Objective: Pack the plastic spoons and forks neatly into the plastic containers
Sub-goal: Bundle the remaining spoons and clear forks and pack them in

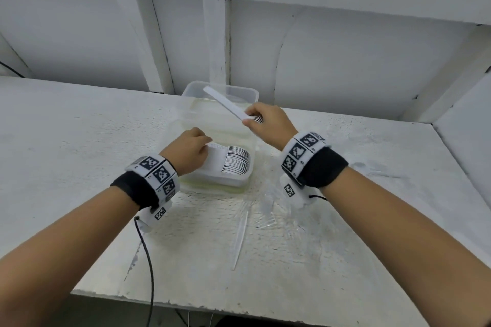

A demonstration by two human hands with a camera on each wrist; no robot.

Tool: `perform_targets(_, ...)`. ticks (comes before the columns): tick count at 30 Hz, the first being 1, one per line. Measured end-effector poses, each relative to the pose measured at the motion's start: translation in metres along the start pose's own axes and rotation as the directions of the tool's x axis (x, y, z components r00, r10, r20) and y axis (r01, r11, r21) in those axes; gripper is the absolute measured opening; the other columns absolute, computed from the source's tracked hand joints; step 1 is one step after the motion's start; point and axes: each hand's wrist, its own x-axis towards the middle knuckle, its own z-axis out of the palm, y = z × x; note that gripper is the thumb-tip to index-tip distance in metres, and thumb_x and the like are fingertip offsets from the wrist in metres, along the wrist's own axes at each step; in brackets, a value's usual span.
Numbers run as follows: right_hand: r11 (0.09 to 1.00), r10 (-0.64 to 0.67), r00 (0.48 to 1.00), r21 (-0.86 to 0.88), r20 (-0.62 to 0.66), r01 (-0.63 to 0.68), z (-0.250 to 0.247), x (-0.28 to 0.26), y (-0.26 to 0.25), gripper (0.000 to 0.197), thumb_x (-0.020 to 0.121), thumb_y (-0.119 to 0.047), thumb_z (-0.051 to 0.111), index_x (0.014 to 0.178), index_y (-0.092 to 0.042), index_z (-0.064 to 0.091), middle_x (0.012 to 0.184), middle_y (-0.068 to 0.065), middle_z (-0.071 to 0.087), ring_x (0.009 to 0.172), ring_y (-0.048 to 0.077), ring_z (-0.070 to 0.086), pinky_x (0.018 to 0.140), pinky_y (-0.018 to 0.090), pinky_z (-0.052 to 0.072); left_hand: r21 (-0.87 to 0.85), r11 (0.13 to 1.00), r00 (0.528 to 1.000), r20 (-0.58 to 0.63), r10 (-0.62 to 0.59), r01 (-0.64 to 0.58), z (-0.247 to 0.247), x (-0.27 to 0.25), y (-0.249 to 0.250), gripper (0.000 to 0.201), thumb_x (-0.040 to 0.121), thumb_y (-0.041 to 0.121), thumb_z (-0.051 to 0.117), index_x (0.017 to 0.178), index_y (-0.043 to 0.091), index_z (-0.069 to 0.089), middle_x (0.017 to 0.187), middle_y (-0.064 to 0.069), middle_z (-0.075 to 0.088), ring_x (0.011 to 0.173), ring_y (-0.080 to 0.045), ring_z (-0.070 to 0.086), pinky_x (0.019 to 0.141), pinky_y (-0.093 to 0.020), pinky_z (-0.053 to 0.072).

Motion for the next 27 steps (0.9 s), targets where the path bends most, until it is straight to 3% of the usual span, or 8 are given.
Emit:
perform_targets(2,1.000,-0.018,1.000,-0.017,0.004,0.018,0.011,0.009,-0.009,0.026,0.089,-0.029,0.059,0.112,-0.017,0.062,0.116,-0.002,0.064,0.111,0.020,0.055,0.099,0.044,0.041,0.055,0.997,0.998,-0.004,0.056,-0.056,0.004,0.000,-0.004,0.031,0.089,-0.002,0.047,0.115,-0.004,0.063,0.116,-0.025,0.056,0.104,-0.042,0.054,0.094,-0.042,0.040)
perform_targets(5,0.984,-0.063,0.997,-0.163,0.044,0.069,0.027,0.015,-0.018,0.030,0.092,-0.033,0.054,0.119,-0.019,0.057,0.124,-0.004,0.060,0.120,0.020,0.047,0.102,0.043,0.034,0.085,0.987,0.988,-0.062,0.143,-0.137,0.013,0.001,-0.014,0.026,0.076,0.000,0.050,0.087,-0.003,0.073,0.085,-0.026,0.063,0.073,-0.045,0.060,0.074,-0.050,0.049)
perform_targets(10,0.898,-0.144,0.979,-0.396,0.145,0.191,0.052,0.016,-0.022,0.030,0.096,-0.033,0.046,0.123,-0.020,0.052,0.125,-0.003,0.057,0.119,0.023,0.043,0.094,0.040,0.033,0.095,0.968,0.967,-0.082,0.241,-0.233,0.014,0.003,-0.020,0.030,0.077,0.005,0.045,0.075,0.001,0.074,0.070,-0.020,0.060,0.058,-0.038,0.059,0.062,-0.044,0.050)
perform_targets(14,0.786,-0.192,0.956,-0.549,0.224,0.286,0.065,0.010,-0.017,0.027,0.096,-0.030,0.043,0.119,-0.019,0.051,0.121,-0.001,0.057,0.116,0.023,0.045,0.091,0.038,0.033,0.040,0.972,0.968,-0.091,0.233,-0.231,0.011,0.000,-0.017,0.043,0.082,0.016,0.035,0.085,-0.001,0.074,0.075,-0.023,0.062,0.066,-0.039,0.060,0.067,-0.044,0.051)
perform_targets(17,0.796,-0.157,0.957,-0.543,0.243,0.268,0.069,0.009,-0.013,0.027,0.095,-0.026,0.042,0.117,-0.015,0.053,0.117,0.002,0.059,0.113,0.024,0.047,0.089,0.037,0.036,-0.017,0.982,0.976,-0.120,0.183,-0.186,0.003,-0.002,-0.015,0.028,0.086,0.001,0.047,0.100,-0.002,0.071,0.092,-0.023,0.067,0.085,-0.037,0.063,0.079,-0.039,0.049)
perform_targets(20,0.831,-0.124,0.954,-0.497,0.273,0.251,0.068,0.010,-0.011,0.027,0.095,-0.024,0.042,0.116,-0.012,0.054,0.116,0.005,0.059,0.110,0.026,0.048,0.087,0.038,0.040,-0.066,0.989,0.967,-0.227,0.115,-0.133,-0.007,-0.003,-0.016,0.022,0.089,0.003,0.054,0.105,0.000,0.069,0.102,-0.017,0.068,0.094,-0.031,0.062,0.084,-0.031,0.045)
perform_targets(24,0.831,-0.104,0.945,-0.495,0.309,0.254,0.066,0.011,-0.013,0.028,0.096,-0.024,0.040,0.116,-0.011,0.055,0.114,0.006,0.059,0.109,0.026,0.048,0.085,0.037,0.042,-0.150,0.988,0.938,-0.337,-0.078,0.028,-0.024,0.001,-0.030,0.024,0.091,0.007,0.052,0.110,0.003,0.067,0.109,-0.016,0.063,0.101,-0.029,0.057,0.088,-0.029,0.038)
perform_targets(27,0.841,-0.073,0.940,-0.487,0.333,0.238,0.066,0.010,-0.014,0.031,0.097,-0.025,0.036,0.116,-0.011,0.057,0.115,0.007,0.060,0.108,0.028,0.050,0.084,0.036,0.042,-0.220,0.950,0.915,-0.291,-0.279,0.220,-0.033,0.007,-0.045,0.031,0.094,0.013,0.048,0.122,0.005,0.058,0.120,-0.018,0.055,0.107,-0.030,0.054,0.093,-0.032,0.038)
